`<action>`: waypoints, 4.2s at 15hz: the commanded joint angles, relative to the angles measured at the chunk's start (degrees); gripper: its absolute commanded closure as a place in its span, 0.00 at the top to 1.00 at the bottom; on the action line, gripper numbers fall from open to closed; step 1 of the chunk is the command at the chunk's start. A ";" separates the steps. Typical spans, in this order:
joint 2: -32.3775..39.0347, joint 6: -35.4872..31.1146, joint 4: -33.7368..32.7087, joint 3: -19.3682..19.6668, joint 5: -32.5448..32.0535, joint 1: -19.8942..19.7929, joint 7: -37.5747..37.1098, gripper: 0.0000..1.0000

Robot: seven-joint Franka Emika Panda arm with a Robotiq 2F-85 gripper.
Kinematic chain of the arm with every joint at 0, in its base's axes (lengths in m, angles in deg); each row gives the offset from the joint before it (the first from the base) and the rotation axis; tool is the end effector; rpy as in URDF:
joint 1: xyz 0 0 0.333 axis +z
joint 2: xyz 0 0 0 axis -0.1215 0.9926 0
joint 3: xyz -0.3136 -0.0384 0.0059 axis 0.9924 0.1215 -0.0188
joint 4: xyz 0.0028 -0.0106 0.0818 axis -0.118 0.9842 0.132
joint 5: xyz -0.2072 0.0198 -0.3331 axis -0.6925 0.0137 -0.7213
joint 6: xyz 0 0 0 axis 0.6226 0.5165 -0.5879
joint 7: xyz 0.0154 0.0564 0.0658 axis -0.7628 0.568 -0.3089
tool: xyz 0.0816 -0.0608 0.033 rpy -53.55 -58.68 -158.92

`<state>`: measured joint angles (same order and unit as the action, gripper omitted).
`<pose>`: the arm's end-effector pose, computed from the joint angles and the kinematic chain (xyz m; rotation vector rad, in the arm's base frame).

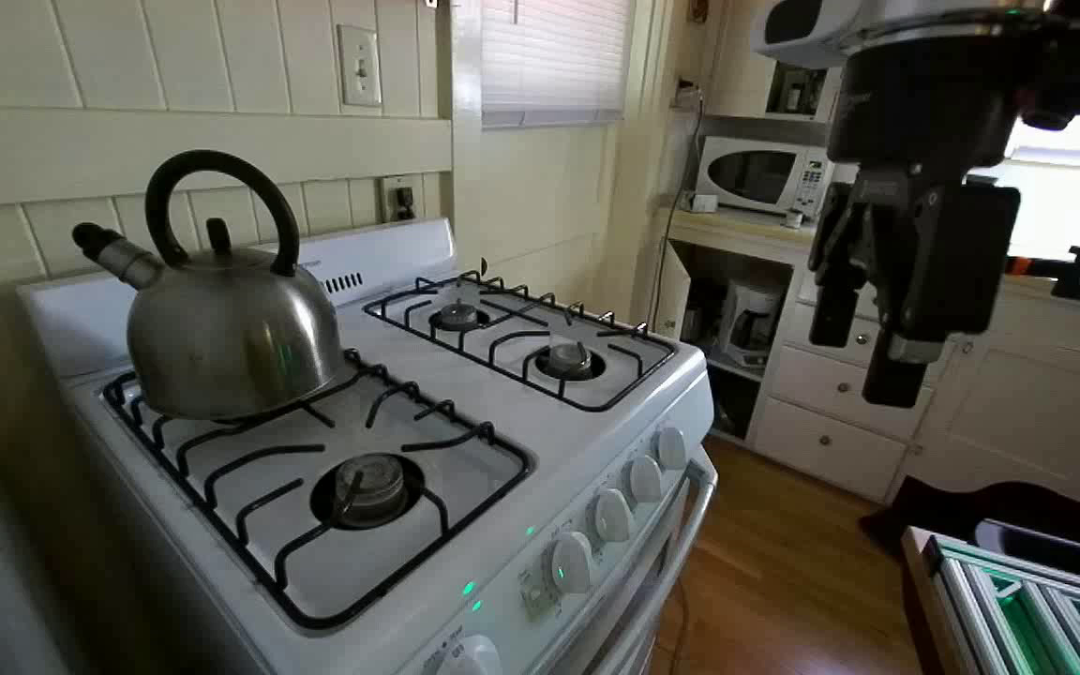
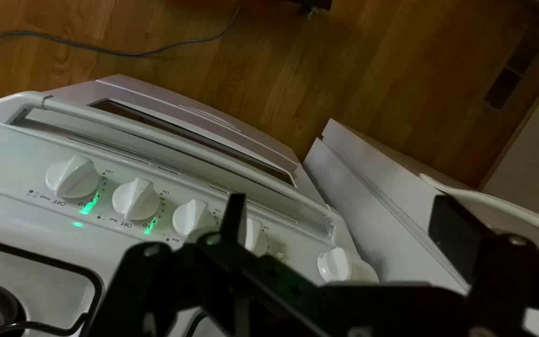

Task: Turn the first right switch to the left

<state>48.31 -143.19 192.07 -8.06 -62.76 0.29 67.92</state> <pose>0.3312 0.0547 0.5077 -3.0291 -0.2612 0.0353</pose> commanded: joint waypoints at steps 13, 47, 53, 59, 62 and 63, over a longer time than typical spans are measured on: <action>6.14 -1.86 -0.20 0.46 1.75 -3.57 -3.98 1.00; 20.39 -26.76 4.91 2.90 2.25 -14.95 -20.51 1.00; 22.48 -32.25 8.56 4.64 -0.44 -17.95 -20.26 1.00; 25.58 -48.39 12.26 4.86 1.56 -17.08 -19.63 1.00; 25.25 -45.20 10.86 5.14 0.79 -17.37 -19.37 1.00; 25.23 -45.20 10.75 5.14 0.79 -17.37 -19.37 1.00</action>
<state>73.57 -188.48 202.86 -3.22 -61.79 -17.35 48.67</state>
